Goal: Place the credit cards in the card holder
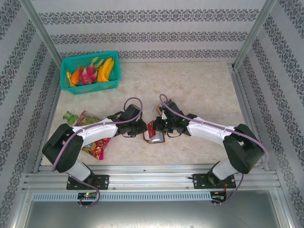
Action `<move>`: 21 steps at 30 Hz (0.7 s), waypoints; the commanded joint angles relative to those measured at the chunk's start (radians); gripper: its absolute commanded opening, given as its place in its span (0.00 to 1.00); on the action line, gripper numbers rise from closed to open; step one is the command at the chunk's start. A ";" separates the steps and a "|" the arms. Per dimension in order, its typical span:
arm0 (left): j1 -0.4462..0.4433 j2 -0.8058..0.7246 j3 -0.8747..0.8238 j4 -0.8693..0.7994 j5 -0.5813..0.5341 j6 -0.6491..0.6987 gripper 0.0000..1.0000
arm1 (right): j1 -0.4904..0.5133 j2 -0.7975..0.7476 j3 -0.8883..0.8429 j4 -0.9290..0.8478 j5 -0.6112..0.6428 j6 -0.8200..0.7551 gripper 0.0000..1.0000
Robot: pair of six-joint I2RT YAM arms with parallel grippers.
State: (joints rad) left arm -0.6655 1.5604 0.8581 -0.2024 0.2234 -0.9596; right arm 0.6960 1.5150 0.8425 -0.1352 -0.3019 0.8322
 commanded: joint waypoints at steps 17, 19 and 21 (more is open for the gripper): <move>0.012 -0.002 -0.019 -0.028 -0.014 0.036 0.09 | -0.018 -0.073 0.015 -0.249 0.261 -0.153 0.07; 0.012 -0.001 -0.020 -0.028 -0.013 0.036 0.09 | -0.020 -0.072 0.012 -0.243 0.254 -0.157 0.07; 0.012 0.003 -0.021 -0.028 -0.014 0.038 0.09 | -0.020 -0.065 0.012 -0.239 0.253 -0.163 0.07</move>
State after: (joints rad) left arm -0.6655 1.5604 0.8482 -0.2089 0.2123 -0.9428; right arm 0.6827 1.4685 0.8539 -0.3626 -0.0822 0.6991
